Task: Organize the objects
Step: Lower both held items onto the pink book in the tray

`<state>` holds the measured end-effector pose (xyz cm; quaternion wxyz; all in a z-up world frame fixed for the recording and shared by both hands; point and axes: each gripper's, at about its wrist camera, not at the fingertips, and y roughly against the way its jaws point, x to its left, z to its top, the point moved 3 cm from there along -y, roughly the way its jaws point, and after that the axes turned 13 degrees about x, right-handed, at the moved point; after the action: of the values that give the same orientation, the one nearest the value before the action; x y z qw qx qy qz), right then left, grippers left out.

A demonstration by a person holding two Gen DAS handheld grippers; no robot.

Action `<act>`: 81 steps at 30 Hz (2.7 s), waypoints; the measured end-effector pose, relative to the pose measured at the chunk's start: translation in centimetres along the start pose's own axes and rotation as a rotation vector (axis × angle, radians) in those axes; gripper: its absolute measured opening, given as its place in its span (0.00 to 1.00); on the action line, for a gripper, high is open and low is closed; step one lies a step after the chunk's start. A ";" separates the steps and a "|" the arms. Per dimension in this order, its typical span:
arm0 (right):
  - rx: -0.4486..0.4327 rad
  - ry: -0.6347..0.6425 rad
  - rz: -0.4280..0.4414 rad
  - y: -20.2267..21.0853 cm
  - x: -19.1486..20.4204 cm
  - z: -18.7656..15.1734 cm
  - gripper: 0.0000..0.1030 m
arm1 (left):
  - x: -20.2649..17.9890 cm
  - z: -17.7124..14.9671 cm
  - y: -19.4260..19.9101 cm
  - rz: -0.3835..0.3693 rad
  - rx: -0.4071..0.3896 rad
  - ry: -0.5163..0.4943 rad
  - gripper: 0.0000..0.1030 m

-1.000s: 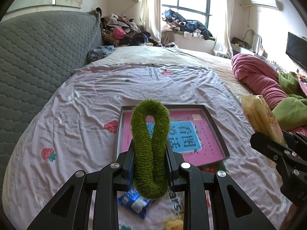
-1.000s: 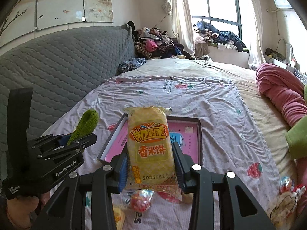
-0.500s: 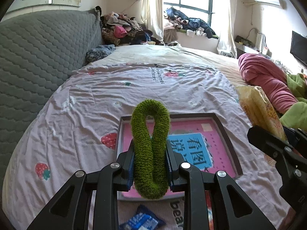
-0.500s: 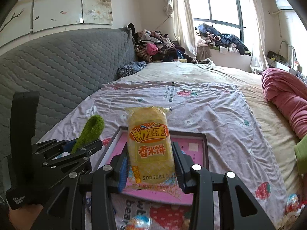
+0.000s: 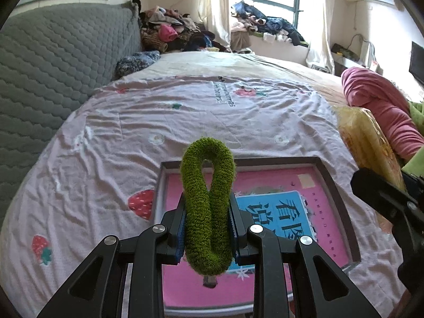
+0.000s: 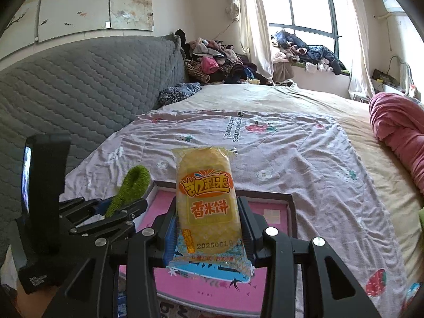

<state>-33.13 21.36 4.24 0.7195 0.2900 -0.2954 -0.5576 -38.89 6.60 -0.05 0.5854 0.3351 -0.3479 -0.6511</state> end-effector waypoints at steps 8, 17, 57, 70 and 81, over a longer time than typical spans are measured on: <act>0.029 -0.012 -0.004 -3.7 -1.5 0.1 0.40 | -1.0 0.2 -4.1 0.002 0.041 -0.009 0.26; 0.118 -0.017 -0.017 -8.2 -2.8 -0.3 0.40 | -2.0 0.8 -7.2 0.028 0.078 -0.037 0.26; 0.324 0.016 -0.058 -15.7 -3.8 -2.5 0.40 | -1.5 1.6 -12.6 -0.015 0.183 -0.045 0.29; 0.356 0.024 -0.073 -16.3 -3.8 -3.0 0.40 | -1.4 1.6 -12.7 -0.006 0.190 -0.035 0.45; 0.361 0.022 -0.083 -16.2 -3.7 -3.0 0.40 | -1.0 1.5 -12.5 0.004 0.195 -0.026 0.56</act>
<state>-41.84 21.85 -10.17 0.6353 0.4322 -0.3706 -0.5219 -46.64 8.59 -9.80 0.5469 0.3813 -0.4178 -0.6173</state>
